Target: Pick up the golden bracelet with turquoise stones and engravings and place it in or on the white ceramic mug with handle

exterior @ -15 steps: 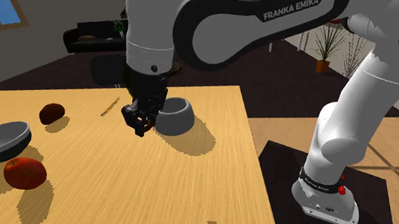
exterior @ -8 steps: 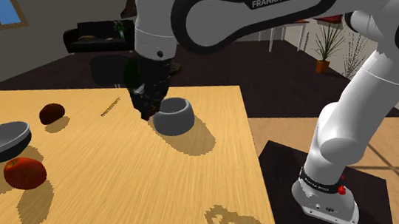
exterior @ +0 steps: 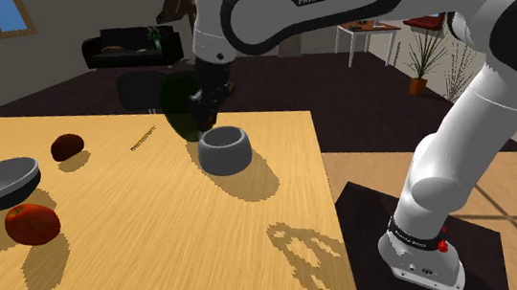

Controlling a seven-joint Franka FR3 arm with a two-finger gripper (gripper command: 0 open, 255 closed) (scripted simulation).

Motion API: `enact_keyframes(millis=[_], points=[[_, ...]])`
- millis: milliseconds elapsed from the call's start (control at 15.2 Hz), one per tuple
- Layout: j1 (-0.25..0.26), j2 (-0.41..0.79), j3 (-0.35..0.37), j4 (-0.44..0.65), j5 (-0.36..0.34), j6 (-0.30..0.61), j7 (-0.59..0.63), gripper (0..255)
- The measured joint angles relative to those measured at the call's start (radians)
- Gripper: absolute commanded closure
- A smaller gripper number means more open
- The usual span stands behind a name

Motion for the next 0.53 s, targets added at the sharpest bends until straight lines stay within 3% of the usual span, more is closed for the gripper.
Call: enact_keyframes(millis=[528], points=[[-0.058, 0.057, -0.095, 0.030, 0.006, 0.015, -0.157, 255]])
